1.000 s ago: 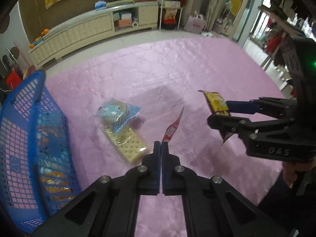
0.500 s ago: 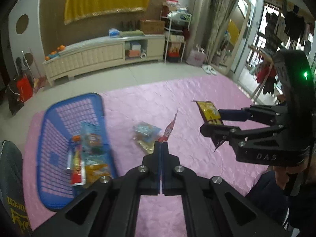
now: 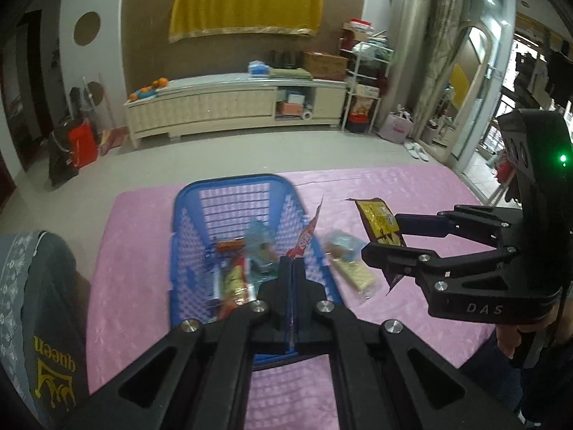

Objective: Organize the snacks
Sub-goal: 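Carry the red pack and purple chip bag over the basket with both grippers, then open the left gripper over the basket while the right gripper releases the chip bag into it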

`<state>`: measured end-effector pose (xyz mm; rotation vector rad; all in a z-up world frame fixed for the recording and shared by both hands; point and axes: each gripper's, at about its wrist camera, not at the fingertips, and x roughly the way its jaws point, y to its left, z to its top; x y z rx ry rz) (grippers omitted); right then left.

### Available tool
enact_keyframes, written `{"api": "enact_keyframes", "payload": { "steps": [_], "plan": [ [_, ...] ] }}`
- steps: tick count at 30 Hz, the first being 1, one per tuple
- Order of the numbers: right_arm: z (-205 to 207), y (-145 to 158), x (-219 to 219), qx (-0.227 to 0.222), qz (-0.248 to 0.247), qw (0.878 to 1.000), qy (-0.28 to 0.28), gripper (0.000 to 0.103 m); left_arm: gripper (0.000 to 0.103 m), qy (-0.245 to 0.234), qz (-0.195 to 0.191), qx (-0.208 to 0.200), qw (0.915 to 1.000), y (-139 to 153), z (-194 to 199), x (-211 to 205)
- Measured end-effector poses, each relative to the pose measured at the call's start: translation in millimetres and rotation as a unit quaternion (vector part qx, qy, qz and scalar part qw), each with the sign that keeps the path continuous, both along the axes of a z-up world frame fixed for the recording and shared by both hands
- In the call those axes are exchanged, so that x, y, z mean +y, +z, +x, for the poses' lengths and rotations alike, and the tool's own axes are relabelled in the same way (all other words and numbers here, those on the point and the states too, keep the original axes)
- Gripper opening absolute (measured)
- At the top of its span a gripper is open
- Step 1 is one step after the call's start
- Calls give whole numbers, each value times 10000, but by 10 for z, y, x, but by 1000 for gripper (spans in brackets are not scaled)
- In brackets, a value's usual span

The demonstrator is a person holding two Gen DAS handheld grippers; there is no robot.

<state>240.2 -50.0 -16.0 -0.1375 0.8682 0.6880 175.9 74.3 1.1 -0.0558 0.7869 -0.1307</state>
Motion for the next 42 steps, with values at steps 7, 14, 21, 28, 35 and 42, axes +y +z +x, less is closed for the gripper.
{"api": "enact_keyframes", "payload": {
  "steps": [7, 14, 21, 28, 35, 42],
  "plan": [
    [160, -287, 323, 352, -43, 9993, 139, 57, 0, 214, 47, 271, 9994, -272, 42, 254],
    [215, -586, 480, 645, -303, 9972, 227, 57, 0, 432, 40, 707, 9966, -657, 101, 380],
    [155, -462, 494, 547, -317, 9977, 229, 57, 31, 561, 42, 703, 9959, -553, -5, 414],
    [41, -251, 553, 267, -310, 9989, 227, 57, 63, 661, 115, 443, 9968, -383, -168, 514],
    [62, -270, 749, 225, -397, 9985, 311, 57, 69, 813, 322, 369, 9955, -367, -194, 698],
    [198, -437, 1089, 250, -639, 9966, 457, 57, 69, 955, 246, 503, 9938, -505, -51, 938]
  ]
}}
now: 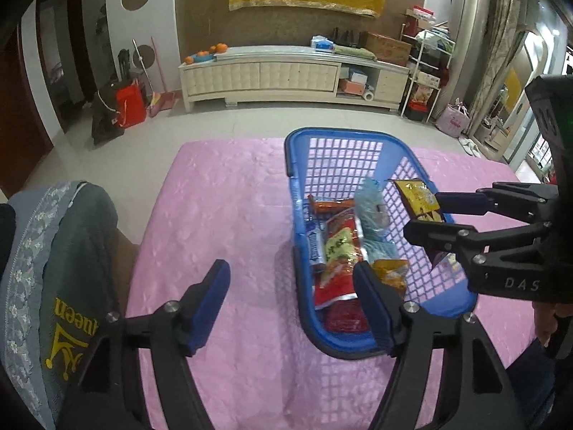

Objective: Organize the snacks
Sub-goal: 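Open the left gripper over the basket while the right gripper releases the chip bag into it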

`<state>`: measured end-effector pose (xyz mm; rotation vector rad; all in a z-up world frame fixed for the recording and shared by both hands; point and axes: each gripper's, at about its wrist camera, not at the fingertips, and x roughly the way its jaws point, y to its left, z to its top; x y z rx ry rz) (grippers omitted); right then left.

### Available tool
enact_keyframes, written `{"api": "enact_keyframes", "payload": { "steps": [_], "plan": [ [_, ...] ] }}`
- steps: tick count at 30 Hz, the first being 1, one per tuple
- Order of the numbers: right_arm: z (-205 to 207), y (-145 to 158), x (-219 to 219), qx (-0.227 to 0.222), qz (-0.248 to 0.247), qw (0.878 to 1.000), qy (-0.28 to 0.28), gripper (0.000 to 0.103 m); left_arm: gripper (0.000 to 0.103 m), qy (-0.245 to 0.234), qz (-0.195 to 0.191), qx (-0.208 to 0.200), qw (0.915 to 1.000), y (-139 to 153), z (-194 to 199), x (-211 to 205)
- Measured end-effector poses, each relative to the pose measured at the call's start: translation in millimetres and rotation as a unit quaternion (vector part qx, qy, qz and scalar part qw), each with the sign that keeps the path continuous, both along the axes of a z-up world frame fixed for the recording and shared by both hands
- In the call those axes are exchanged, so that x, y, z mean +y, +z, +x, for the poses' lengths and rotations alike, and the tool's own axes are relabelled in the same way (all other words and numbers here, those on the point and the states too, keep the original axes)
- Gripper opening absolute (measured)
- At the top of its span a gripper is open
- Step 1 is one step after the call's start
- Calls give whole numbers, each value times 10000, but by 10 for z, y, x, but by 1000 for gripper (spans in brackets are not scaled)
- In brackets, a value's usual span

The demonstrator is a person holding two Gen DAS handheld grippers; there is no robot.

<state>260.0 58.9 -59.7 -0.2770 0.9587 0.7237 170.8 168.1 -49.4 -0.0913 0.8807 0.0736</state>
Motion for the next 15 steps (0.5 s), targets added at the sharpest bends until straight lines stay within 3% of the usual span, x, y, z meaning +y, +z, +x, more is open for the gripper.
{"api": "enact_keyframes", "payload": {
  "steps": [11, 13, 15],
  "plan": [
    [328, -348, 291, 70, -407, 9991, 53, 58, 69, 203, -209, 348, 9990, -280, 297, 286],
    [330, -371, 302, 2, -472, 9989, 54, 65, 71, 260, -254, 334, 9988, -279, 298, 305],
    [291, -353, 297, -238, -528, 9983, 29, 91, 71, 310, -280, 346, 9985, -270, 303, 306]
  ]
}}
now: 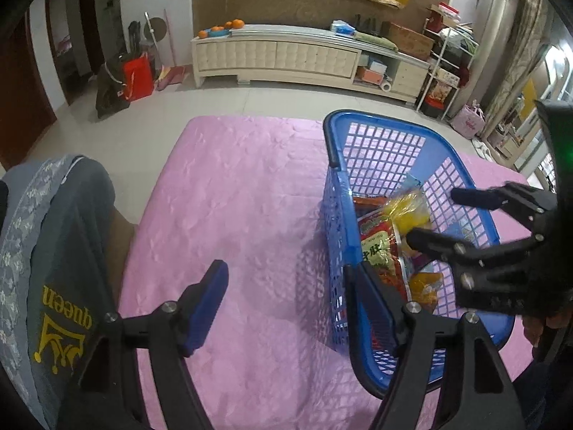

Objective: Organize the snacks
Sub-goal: 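Open the left gripper over the basket while the right gripper releases the chip bag into it, then move both grippers back over the clear bag and cracker pack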

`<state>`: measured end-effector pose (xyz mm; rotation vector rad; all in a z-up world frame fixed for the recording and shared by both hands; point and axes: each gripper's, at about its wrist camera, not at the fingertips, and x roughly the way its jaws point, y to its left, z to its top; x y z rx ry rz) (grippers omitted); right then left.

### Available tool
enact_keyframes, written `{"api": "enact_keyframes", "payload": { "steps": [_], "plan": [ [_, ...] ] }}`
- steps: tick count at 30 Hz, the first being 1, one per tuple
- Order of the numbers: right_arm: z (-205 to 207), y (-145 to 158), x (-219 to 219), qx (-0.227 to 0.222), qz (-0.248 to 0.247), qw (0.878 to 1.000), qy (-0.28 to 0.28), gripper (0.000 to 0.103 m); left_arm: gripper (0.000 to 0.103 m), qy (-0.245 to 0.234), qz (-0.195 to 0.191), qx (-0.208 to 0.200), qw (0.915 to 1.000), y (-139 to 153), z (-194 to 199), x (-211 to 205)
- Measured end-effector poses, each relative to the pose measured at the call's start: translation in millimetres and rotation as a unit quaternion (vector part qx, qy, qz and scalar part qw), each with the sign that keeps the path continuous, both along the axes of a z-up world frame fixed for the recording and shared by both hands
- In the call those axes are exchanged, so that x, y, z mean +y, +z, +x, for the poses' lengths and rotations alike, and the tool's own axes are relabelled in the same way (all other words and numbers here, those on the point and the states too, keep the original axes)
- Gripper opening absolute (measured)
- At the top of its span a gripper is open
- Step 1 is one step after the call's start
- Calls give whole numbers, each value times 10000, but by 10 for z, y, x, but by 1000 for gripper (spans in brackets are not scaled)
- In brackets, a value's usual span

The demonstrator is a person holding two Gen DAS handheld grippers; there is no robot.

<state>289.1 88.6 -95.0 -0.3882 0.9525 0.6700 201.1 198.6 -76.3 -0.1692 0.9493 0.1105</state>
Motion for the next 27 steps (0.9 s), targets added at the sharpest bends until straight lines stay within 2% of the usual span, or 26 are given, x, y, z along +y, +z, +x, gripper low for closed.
{"api": "enact_keyframes", "payload": {
  "steps": [3, 8, 20, 27],
  "plan": [
    [-38, 52, -43, -153, -2, 9999, 21, 97, 71, -39, -25, 44, 10000, 31, -33, -59],
    [-49, 155, -233, 85, 102, 9998, -139, 97, 71, -148, 115, -49, 9998, 224, -157, -248],
    [-355, 685, -1058, -143, 460, 9977, -482, 97, 74, -524, 383, -401, 9971, 727, -414, -932],
    [-363, 750, -1548, -171, 521, 9950, -829, 97, 74, -744, 355, -463, 9955, 797, -350, -1324]
  ]
}}
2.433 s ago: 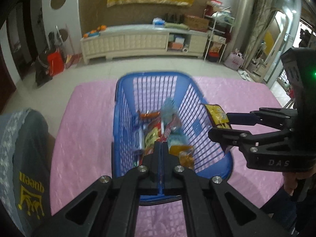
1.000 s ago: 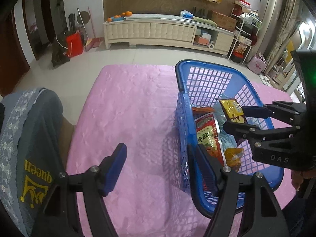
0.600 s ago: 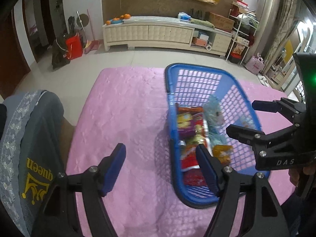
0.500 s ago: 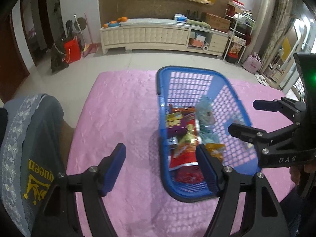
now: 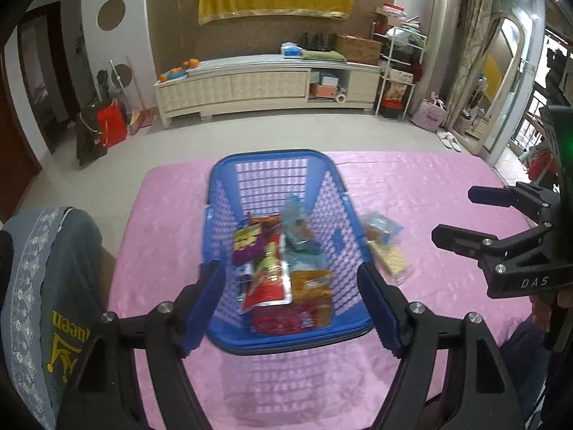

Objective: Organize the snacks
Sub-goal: 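Move both grippers back over the clear bag and cracker pack, then grasp the clear striped bag with the right gripper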

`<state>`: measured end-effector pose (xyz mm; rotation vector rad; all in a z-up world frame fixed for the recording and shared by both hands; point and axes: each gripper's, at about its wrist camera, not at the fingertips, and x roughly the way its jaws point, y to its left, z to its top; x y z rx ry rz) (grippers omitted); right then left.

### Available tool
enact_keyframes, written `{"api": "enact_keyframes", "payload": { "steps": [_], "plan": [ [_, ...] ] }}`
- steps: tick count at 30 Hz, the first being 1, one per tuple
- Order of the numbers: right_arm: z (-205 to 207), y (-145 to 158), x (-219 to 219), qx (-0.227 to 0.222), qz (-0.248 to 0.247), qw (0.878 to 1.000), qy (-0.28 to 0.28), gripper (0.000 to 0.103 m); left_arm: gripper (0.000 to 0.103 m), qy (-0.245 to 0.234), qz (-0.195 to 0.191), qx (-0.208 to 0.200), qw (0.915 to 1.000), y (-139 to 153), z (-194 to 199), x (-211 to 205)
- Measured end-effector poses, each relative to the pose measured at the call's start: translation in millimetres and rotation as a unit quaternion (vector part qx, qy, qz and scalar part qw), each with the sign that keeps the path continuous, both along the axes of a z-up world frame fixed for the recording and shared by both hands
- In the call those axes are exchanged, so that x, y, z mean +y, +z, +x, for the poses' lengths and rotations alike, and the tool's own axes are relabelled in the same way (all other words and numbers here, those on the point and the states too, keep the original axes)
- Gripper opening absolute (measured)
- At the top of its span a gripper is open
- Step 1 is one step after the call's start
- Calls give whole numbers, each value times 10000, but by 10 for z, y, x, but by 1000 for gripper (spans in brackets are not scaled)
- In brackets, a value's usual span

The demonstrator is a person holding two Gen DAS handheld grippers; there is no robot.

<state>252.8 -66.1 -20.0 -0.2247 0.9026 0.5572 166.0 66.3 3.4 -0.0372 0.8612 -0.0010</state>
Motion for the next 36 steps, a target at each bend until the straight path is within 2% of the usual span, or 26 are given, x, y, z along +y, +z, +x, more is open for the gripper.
{"api": "enact_keyframes", "payload": {
  "steps": [2, 8, 10, 14, 18, 20, 21, 25, 29, 32, 36],
  "plan": [
    [10, -16, -97, 5, -4, 10000, -75, 97, 78, -49, 34, 14, 10000, -16, 37, -122],
    [100, -169, -342, 146, -106, 9994, -293, 97, 78, -244, 150, 159, 9995, -96, 209, -357],
    [128, -231, -427, 173, -139, 9992, -328, 97, 78, -221, 245, 194, 9993, -106, 268, -397],
    [296, -345, -537, 322, -116, 9987, -389, 97, 78, -200, 144, 297, 9993, -145, 400, -455],
    [522, -499, -563, 508, -167, 9979, -373, 97, 78, -109, 226, 344, 9991, -204, 549, -514],
    [602, -583, -551, 572, -222, 9975, -343, 97, 78, -108, -34, 401, 9991, -212, 645, -475],
    [673, -654, -528, 608, -280, 9973, -297, 97, 78, -44, -46, 369, 9993, -210, 682, -458],
    [878, -908, -418, 703, -445, 9964, -142, 97, 78, 602, 358, 374, 9968, -284, 892, -327],
    [1055, -1161, -300, 927, -414, 9948, -64, 97, 78, 695, 38, 741, 9948, -467, 1072, -149],
    [1162, -1341, -229, 1046, -479, 9934, 2, 97, 78, 809, 135, 987, 9917, -622, 1154, -88],
    [1260, -1531, -137, 1118, -681, 9914, 81, 95, 78, 791, 123, 1060, 9911, -717, 1189, -51]
  ]
}}
